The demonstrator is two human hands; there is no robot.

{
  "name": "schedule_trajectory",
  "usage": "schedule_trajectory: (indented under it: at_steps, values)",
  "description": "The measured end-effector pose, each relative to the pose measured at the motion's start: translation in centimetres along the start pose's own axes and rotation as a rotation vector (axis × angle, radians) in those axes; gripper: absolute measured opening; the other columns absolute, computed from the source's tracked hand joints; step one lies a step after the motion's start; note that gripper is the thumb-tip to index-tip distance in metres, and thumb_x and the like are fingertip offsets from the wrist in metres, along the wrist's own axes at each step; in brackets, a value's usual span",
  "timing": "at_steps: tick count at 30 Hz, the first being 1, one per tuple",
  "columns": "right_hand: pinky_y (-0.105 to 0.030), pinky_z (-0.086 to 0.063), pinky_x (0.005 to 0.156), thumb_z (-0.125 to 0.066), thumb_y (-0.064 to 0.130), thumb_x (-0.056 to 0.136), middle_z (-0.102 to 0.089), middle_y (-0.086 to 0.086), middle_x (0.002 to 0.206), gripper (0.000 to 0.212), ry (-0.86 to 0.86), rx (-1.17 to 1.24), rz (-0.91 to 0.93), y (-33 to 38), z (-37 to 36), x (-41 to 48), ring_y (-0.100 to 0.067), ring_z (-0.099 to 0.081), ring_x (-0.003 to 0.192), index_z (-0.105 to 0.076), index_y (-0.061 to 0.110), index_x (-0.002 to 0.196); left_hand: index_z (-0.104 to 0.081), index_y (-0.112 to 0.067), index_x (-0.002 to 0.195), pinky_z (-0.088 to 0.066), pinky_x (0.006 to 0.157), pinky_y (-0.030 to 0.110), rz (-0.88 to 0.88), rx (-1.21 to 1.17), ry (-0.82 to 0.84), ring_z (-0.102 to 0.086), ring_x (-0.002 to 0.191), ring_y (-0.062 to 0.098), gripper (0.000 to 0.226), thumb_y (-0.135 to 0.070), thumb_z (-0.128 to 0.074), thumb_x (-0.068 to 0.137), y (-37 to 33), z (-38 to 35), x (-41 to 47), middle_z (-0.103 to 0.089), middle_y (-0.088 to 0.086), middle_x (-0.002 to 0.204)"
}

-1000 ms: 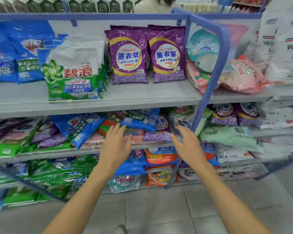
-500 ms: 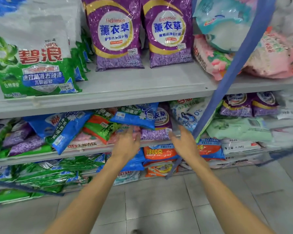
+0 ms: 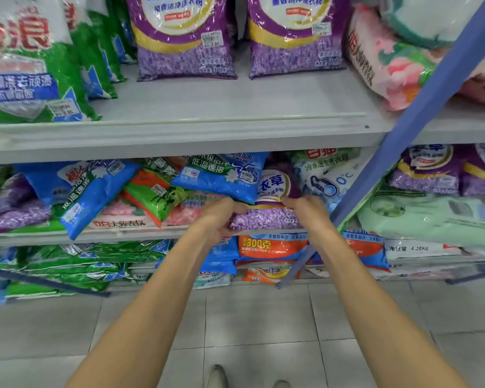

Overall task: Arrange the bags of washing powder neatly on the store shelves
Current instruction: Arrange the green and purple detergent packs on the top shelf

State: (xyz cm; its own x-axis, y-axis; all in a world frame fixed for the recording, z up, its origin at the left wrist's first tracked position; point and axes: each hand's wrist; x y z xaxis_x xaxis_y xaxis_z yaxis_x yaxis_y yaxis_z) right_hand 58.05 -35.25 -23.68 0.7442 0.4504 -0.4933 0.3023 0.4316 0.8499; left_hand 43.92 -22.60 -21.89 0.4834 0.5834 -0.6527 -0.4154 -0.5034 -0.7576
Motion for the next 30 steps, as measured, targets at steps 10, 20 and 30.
schedule_trajectory:
  at_steps: [10,20,30]
  values:
    - [-0.044,-0.053,0.101,-0.084,0.006,0.073,-0.075,-0.011,0.120,0.050,0.427,0.299,-0.046,-3.1,5.5,-9.2,-0.031,-0.069,0.116,-0.069,0.020,0.119,-0.070,-0.005,0.098,-0.063,0.075,0.040,0.115,-0.387,0.320,-0.073,0.086,0.029,0.044,0.016,-0.046,0.069,5.3,-1.1,-12.1,-0.073,0.015,0.101]
    - [-0.046,-0.056,0.099,-0.081,-0.001,0.072,-0.070,-0.018,0.128,0.076,0.626,0.320,0.116,-0.8,9.3,-15.9,-0.034,-0.067,0.119,-0.049,0.005,0.140,-0.058,-0.018,0.132,-0.061,0.073,0.033,-0.293,-0.287,0.344,-0.074,0.102,0.027,0.085,0.026,-0.072,0.061,5.1,-0.1,-19.6,-0.074,0.014,0.119]
    - [-0.041,-0.064,0.080,-0.072,0.020,0.080,-0.077,-0.011,0.112,0.040,0.500,0.460,0.273,6.4,7.8,-20.0,-0.029,-0.076,0.096,-0.068,0.018,0.119,-0.067,-0.017,0.121,-0.064,0.076,0.039,-0.462,-0.367,0.140,-0.076,0.095,0.028,0.036,-0.027,-0.066,0.086,-1.0,-1.4,-24.0,-0.077,0.012,0.110]
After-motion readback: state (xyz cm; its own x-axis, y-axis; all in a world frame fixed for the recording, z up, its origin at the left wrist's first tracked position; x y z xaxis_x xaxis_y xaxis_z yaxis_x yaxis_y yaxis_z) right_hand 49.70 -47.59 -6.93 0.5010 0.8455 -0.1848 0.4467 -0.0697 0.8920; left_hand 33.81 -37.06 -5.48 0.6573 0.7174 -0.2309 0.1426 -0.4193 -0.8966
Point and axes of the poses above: each hand's wrist, its own x-axis towards the middle knuckle, its own z-axis out of the back of the hand, y = z × x
